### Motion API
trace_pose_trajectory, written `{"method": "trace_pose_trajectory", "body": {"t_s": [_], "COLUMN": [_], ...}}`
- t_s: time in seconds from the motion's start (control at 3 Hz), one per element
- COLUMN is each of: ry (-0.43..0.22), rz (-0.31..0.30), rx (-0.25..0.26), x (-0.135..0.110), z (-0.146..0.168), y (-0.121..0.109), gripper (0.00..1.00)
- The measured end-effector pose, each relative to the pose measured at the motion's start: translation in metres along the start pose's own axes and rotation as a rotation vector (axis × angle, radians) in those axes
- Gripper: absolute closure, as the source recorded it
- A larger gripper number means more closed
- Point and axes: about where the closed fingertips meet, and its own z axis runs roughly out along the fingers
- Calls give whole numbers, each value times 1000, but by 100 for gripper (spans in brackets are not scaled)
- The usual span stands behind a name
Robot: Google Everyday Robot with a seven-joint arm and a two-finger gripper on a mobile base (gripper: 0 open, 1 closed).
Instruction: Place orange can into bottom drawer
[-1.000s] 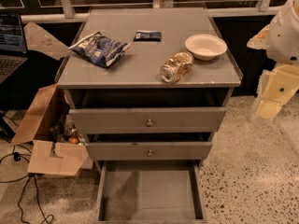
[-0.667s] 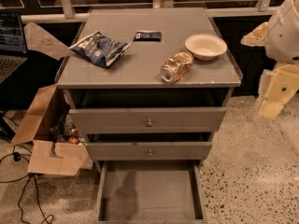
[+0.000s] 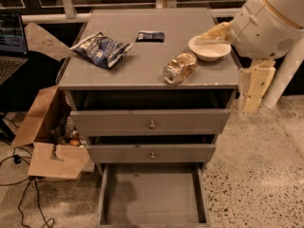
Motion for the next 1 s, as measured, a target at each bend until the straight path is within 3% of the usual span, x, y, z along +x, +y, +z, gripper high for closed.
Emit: {"method": "trace_pose_trajectory", "body": {"t_s": [0.33,0.67,1.0], "ry": [-18,-20,-18], "rz": [-217,-334,-317], "rx": [-42,-33,-25], "x": [-10,-12,-13], "z": [18,20,22], "y": [-3,-6,-8], "gripper": [0,0,0]}}
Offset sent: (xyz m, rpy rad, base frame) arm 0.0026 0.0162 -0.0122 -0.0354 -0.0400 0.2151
